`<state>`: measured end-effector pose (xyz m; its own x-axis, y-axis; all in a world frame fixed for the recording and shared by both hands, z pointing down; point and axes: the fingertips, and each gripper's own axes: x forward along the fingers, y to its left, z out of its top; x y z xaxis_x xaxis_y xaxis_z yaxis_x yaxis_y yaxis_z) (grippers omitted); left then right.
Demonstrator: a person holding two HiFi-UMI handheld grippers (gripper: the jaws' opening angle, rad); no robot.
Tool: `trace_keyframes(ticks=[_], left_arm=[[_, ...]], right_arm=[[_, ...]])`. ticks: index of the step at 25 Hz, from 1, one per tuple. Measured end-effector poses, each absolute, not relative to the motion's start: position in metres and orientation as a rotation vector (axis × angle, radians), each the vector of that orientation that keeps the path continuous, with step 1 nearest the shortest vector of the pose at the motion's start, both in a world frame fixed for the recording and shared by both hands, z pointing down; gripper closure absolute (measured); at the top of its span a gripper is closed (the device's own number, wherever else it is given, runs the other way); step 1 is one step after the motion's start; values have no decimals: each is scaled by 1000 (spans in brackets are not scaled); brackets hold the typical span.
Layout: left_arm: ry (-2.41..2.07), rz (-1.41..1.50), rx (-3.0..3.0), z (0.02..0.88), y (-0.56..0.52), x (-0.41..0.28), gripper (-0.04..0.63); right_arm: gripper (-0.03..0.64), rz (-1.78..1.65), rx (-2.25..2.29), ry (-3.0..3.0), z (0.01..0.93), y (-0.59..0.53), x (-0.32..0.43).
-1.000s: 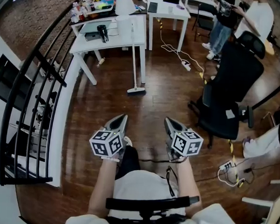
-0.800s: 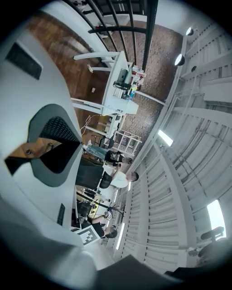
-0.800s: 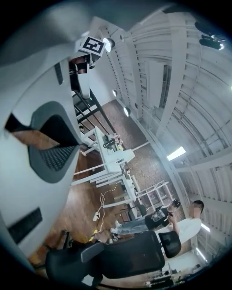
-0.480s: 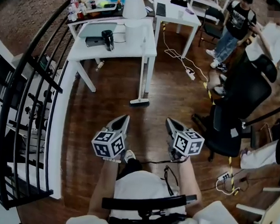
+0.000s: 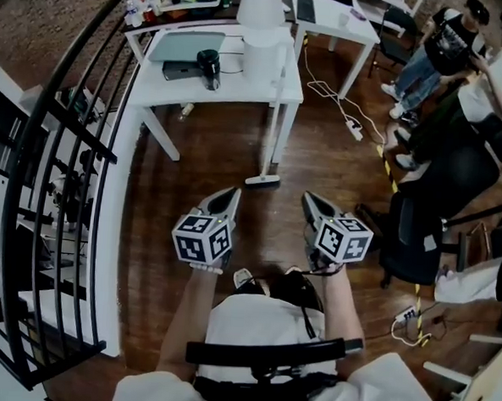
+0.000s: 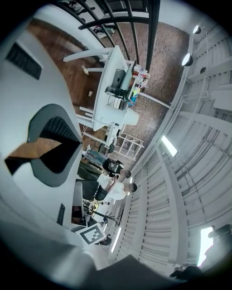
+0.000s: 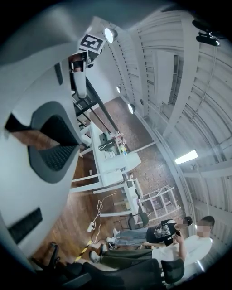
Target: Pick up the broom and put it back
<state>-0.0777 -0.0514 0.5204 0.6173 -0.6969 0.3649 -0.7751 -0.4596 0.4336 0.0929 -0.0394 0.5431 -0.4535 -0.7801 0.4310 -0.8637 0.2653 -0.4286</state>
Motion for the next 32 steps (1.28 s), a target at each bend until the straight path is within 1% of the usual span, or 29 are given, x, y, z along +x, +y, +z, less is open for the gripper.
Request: trace_keyframes(ticks=[10, 27, 32], left_arm=[[-1180, 222, 2237, 537, -110, -73, 603], [-1328, 236, 2139, 542, -249, 1, 603], [-1311, 252, 2130, 552, -274, 12, 603]], right_arm=[[607, 950, 1530, -2354, 559, -107, 94], [604, 962, 1358, -2457, 573, -269, 154], [592, 953, 1324, -2471, 580, -303, 152]])
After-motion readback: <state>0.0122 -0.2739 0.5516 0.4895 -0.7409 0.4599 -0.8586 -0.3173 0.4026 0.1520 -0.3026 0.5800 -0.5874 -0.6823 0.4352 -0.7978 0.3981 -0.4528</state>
